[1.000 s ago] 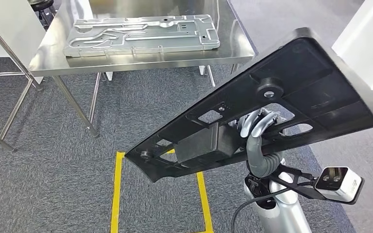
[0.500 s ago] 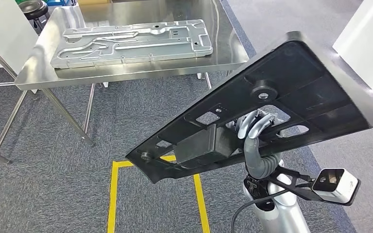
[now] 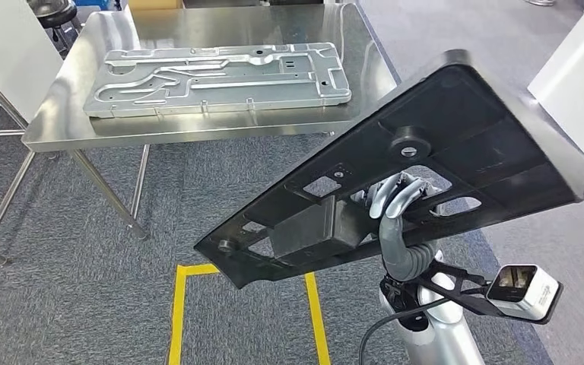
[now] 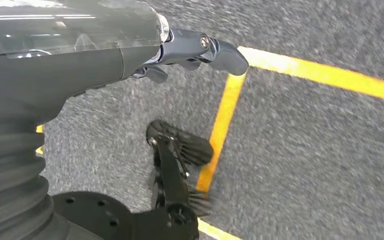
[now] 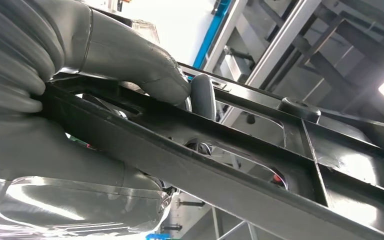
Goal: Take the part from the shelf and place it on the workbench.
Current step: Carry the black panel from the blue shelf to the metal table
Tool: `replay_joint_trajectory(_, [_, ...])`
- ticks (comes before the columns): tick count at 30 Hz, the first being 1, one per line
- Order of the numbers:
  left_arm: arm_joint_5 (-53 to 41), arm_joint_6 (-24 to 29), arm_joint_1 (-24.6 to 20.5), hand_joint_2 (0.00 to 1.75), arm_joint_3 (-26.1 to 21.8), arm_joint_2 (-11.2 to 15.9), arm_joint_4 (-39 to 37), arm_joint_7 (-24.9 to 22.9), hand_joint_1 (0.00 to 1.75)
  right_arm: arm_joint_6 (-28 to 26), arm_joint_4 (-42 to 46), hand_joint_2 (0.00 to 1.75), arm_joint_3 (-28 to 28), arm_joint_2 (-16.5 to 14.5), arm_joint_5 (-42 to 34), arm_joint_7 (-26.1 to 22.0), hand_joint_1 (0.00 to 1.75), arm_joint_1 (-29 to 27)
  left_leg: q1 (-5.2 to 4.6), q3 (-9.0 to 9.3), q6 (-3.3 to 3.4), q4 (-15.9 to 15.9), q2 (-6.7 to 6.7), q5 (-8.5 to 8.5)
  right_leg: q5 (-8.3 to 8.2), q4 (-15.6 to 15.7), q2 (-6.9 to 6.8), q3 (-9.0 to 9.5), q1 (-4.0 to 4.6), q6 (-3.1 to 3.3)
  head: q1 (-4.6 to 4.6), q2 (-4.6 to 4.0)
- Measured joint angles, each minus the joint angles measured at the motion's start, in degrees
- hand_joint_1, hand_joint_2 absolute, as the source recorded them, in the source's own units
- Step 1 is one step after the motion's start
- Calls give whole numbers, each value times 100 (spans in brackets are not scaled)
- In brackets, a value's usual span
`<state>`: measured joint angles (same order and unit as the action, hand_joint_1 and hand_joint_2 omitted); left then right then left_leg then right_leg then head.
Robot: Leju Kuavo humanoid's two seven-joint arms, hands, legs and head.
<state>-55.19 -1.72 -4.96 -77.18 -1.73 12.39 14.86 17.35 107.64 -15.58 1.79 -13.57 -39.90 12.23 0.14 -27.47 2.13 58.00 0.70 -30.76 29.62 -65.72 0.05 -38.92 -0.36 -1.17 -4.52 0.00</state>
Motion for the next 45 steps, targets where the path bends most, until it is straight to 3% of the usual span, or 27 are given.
replay_joint_trajectory(2, [0, -4, -8, 175, 1, -11, -1, -1, 0, 0, 0, 175, -2, 0, 3, -1, 175, -3, -3, 113, -52, -39, 12, -121, -537, 521, -2, 87, 45, 72, 4, 0])
replay_joint_trajectory(3, [0, -7, -14, 175, 1, -16, -2, -2, 0, 0, 4, 175, -4, 0, 6, -1, 175, -3, -5, 168, -84, -64, 14, -145, -655, 633, 4, 112, 63, 107, 8, 0])
replay_joint_trajectory(6, [4, -5, -36, 175, 2, -13, -1, 0, 0, 2, 37, 175, -13, -2, 14, -2, 175, 10, -11, 249, -177, 49, -4, -62, -568, 785, 28, 320, 43, 207, 16, 0])
replay_joint_trajectory(9, [9, -3, -48, 175, 4, -12, 1, 2, 0, 2, 46, 175, -26, -4, 9, -4, 175, 33, 13, -251, -243, 965, -28, -98, -425, 903, 13, 626, 15, 273, 14, 0])
replay_joint_trajectory(11, [11, 3, -28, 175, 4, -13, 1, 4, 0, -3, 37, 175, -31, -4, 2, -2, 175, 32, 35, -755, -293, 1503, -31, -473, -286, 924, 16, 793, 12, 278, 14, 0])
replay_joint_trajectory(13, [11, 5, 5, 175, 3, -13, 1, 7, 0, -4, 20, 175, -33, -4, -12, -1, 175, 23, 51, -1039, -323, 1466, -32, -716, -127, 926, 28, 990, 7, 267, 13, 0])
replay_joint_trajectory(14, [13, 5, 17, 175, 2, -13, 1, 8, 0, -4, 10, 175, -35, -4, -20, -1, 175, 21, 56, -1079, -324, 1219, -34, -597, -38, 926, 32, 1104, 5, 254, 13, 0])
replay_joint_trajectory(17, [20, 8, 61, 175, -1, -12, 1, 11, 0, -4, -33, 175, -44, -5, -45, -1, 175, 16, 36, -1081, -250, 320, -56, 521, 233, 914, 43, 1371, 11, 178, 15, 0])
replay_joint_trajectory(18, [21, 9, 69, 175, -2, -12, 1, 11, 0, -4, -45, 175, -46, -7, -51, 1, 175, 12, 19, -1073, -208, 193, -63, 766, 294, 921, 51, 1423, 12, 141, 15, 0])
replay_joint_trajectory(19, [21, 10, 67, 175, -2, -12, 1, 12, 0, -5, -52, 175, -50, -8, -56, 2, 175, 11, 4, -1053, -164, 164, -66, 828, 318, 906, 60, 1462, 16, 101, 16, 0])
replay_joint_trajectory(22, [22, 12, 38, 175, -2, -12, 1, 20, 0, -11, -48, 175, -62, -11, -66, -1, 175, 28, 20, -866, -51, 100, -41, 709, 167, 452, 48, 1286, 6, -2, 16, 0])
replay_joint_trajectory(24, [24, 17, 30, 175, -2, -9, 1, 24, 0, -18, -47, 175, -67, -10, -71, -3, 175, 29, 35, -701, 0, 54, -33, 599, 155, -274, 27, 782, -5, -46, 16, 0])
replay_joint_trajectory(26, [37, 38, 29, 175, -3, -8, 1, 22, 0, -12, -54, 175, -69, -10, -64, -2, 175, 5, 36, -536, 22, 42, -22, 455, 510, -811, 25, 228, -6, -69, 15, 0])
replay_joint_trajectory(27, [46, 52, 31, 175, -4, -9, 1, 20, 0, 1, -57, 175, -70, -11, -50, -2, 175, -10, 35, -440, 23, 41, -12, 374, 722, -882, 25, 31, -6, -70, 15, 0])
replay_joint_trajectory(28, [57, 64, 35, 175, -5, -10, 1, 18, 0, 17, -61, 175, -72, -11, -28, -1, 175, -20, 33, -332, 21, 41, 0, 288, 852, -816, 25, -97, -2, -63, 15, 0])
replay_joint_trajectory(29, [66, 69, 38, 175, -6, -14, 1, 18, 0, 35, -63, 175, -72, -12, -3, -1, 175, -25, 28, -214, 16, 39, 10, 199, 819, -612, 25, -158, 7, -43, 15, 0])
replay_joint_trajectory(30, [69, 67, 39, 175, -7, -19, 1, 23, 0, 48, -63, 175, -72, -13, 19, -1, 175, -26, 22, -97, 9, 35, 17, 108, 577, -304, 23, -171, 23, -3, 15, 0])
replay_joint_trajectory(32, [67, 45, 35, 175, -7, -49, -3, 41, 0, 47, -67, 175, -70, -13, 44, -1, 175, -36, 6, 98, -23, 28, 34, -67, -311, 330, 33, -155, 77, 104, 18, 0])
replay_joint_trajectory(33, [62, 30, 27, 175, -7, -60, -5, 50, 0, 35, -63, 175, -70, -12, 51, 1, 175, -41, 2, 171, -49, -10, 43, -143, -648, 520, 43, -129, 102, 147, 20, 0])
replay_joint_trajectory(34, [56, 18, 20, 175, -7, -69, -7, 57, 0, 23, -55, 175, -69, -12, 58, 1, 175, -42, -3, 236, -82, -21, 51, -170, -827, 627, 57, -93, 116, 182, 22, 0])
replay_joint_trajectory(37, [40, -1, -11, 175, -7, -57, -4, 68, 0, 4, 6, 175, -68, -13, 84, -1, 175, -34, -3, 252, -188, 230, 40, -37, -727, 782, 75, 170, 86, 274, 22, 0])
replay_joint_trajectory(39, [36, -6, -35, 175, -5, -50, -2, 67, 0, -8, 37, 175, -68, -13, 99, -2, 175, -38, 13, -102, -237, 837, 16, -24, -624, 858, 70, 377, 57, 317, 21, 0])
replay_joint_trajectory(40, [41, -4, -39, 175, -5, -50, -2, 63, 0, -12, 44, 175, -68, -13, 105, -3, 175, -39, 21, -355, -265, 1174, 6, -144, -553, 874, 69, 467, 52, 329, 20, 0])
replay_joint_trajectory(42, [64, 14, -30, 175, -6, -49, -2, 51, 0, -15, 49, 175, -68, -13, 110, -3, 175, -48, 40, -802, -314, 1553, -8, -612, -390, 882, 79, 650, 44, 325, 20, 0])
replay_joint_trajectory(43, [81, 28, -21, 175, -8, -49, -2, 44, 0, -15, 49, 175, -69, -13, 109, -3, 175, -51, 48, -934, -324, 1525, -14, -800, -305, 882, 85, 759, 38, 317, 20, 0])
replay_joint_trajectory(44, [99, 44, -14, 175, -11, -49, -2, 38, 0, -17, 49, 175, -70, -13, 109, -3, 175, -51, 52, -1012, -321, 1366, -20, -840, -218, 879, 93, 879, 33, 304, 20, 0])
replay_joint_trajectory(45, [116, 57, -8, 175, -14, -50, -2, 36, 0, -28, 49, 175, -73, -13, 115, -3, 175, -48, 55, -1048, -310, 1114, -24, -692, -128, 875, 94, 1002, 28, 288, 21, 0])
